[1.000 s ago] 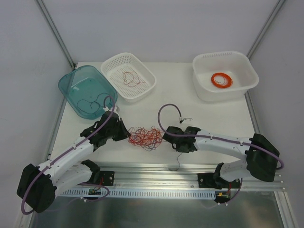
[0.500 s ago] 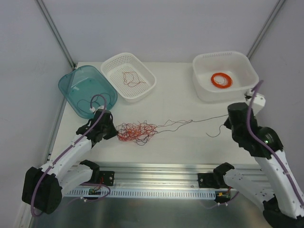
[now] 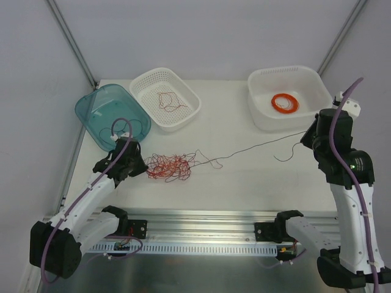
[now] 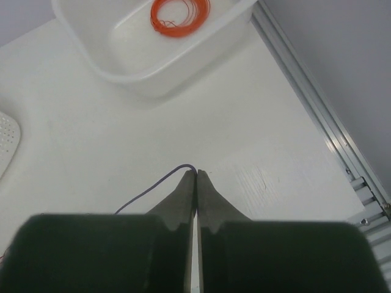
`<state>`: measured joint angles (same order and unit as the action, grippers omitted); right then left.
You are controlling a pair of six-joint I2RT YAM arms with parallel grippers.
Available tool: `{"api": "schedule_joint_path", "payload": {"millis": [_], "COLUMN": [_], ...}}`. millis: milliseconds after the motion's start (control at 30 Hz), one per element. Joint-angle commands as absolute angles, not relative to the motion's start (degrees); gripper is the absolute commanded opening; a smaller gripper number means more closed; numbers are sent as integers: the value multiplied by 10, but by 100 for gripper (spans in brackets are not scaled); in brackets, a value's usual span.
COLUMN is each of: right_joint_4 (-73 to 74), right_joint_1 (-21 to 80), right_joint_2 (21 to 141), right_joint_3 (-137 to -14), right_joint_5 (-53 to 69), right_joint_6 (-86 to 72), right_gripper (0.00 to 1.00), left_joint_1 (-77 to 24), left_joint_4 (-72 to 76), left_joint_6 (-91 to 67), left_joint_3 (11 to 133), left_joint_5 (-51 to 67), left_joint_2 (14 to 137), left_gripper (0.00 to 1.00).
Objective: Untangle the cables
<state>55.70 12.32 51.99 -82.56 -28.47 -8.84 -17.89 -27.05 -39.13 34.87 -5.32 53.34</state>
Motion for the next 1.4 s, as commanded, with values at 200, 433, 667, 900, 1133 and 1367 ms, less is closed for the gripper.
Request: {"api": "schedule_joint_path", "payload": {"millis": [200,433,667,900,1133,1367], "right_joint_4": [557,547,544,482,485,516], "right_joint_1": [-129,-189,-267,-258,-171,-19], "right_joint_2": [552,613,678,654,551,496], "right_joint_3": [-909,-1042,-1181,-1035,-739,-600], "right_joint_5": [-103,-26,64,193,135,46], "right_joint_6": [-79,-96,-123,-155,-129,-28], "right_gripper": [1,1,1,1,40,69], "left_joint_1": [-163,-159,-150,-149,-151,-189], "left_joint_4": [-323,-337,-366,-366,-331,-270], "left_joint_6": [-360,-357,-347,-325,-273,-248], "left_joint_3": [354,373,405,430,433,434], "left_joint_5": [-133,-172,-251,-187,-3,137], "left_joint_2": [518,549,587,583,557,533], "left_gripper": [3,7,14,18,39,76]}}
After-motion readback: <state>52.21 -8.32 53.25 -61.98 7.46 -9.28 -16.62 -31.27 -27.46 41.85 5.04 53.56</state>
